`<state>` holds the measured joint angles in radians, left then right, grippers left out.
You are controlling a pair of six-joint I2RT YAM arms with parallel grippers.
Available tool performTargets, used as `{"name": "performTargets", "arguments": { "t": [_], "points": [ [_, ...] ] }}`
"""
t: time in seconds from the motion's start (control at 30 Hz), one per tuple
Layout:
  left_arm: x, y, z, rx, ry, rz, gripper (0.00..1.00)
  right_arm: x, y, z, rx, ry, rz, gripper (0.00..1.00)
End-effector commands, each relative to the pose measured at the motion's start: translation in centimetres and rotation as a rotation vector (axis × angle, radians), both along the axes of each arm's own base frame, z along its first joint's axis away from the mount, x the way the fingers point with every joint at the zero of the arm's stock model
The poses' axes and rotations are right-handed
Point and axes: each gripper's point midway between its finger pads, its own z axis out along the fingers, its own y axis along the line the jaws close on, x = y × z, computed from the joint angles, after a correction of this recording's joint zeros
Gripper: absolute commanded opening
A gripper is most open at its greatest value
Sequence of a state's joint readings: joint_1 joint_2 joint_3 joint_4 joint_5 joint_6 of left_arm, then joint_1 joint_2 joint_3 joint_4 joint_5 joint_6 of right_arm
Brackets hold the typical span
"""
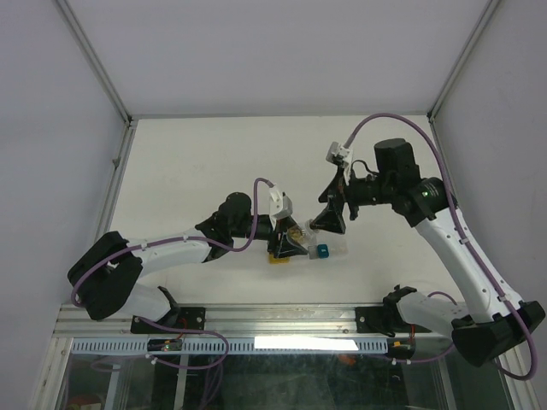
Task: Sort the pills into containers
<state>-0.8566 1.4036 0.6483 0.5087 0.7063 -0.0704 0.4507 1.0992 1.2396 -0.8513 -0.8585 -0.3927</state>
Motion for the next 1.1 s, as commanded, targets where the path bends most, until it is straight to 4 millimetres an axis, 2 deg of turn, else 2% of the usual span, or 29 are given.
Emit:
{"name": "performTargets", "arguments": {
  "t": [0.0,0.1,0.23,0.4,0.67,0.73,0.9,0.97,1.07],
  "points": [
    [0.5,-0.4,4.0,-0.088,-0.077,0.005,0.0,-0.4,0.3,0.0,0.057,0.311,-0.175,0.94],
    [0.6,-0.4,4.2,-0.093,-0.08,0.011,0.0,0.1,0.2,-1.7,0.026,0.342,-0.201,0.87],
    [0.6,-0.3,4.4,-0.097,-0.084,0.018,0.0,-0.2,0.4,-2.6,0.008,0.385,-0.176,0.78],
    [0.8,-0.4,4.7,-0.103,-0.088,0.02,0.0,-0.8,1.0,-3.7,-0.009,0.426,-0.152,0.75],
    [0.9,-0.7,4.8,-0.106,-0.081,0.023,0.0,-1.3,1.7,-4.1,-0.022,0.452,-0.114,0.58],
    [1.0,-0.7,4.9,-0.107,-0.081,0.023,0.0,-1.3,1.8,-3.8,-0.02,0.442,-0.099,0.47],
    [0.6,-0.7,4.6,-0.101,-0.071,0.004,0.0,-1.2,1.9,-3.1,-0.016,0.385,-0.044,0.07],
    [0.4,-0.6,4.6,-0.101,-0.068,-0.014,0.0,-1.3,1.9,-3.3,-0.039,0.338,-0.012,0.0],
    [-0.3,-0.5,4.5,-0.103,-0.053,-0.065,0.0,-1.4,2.1,-3.6,-0.091,0.194,0.069,0.0]
  ]
}}
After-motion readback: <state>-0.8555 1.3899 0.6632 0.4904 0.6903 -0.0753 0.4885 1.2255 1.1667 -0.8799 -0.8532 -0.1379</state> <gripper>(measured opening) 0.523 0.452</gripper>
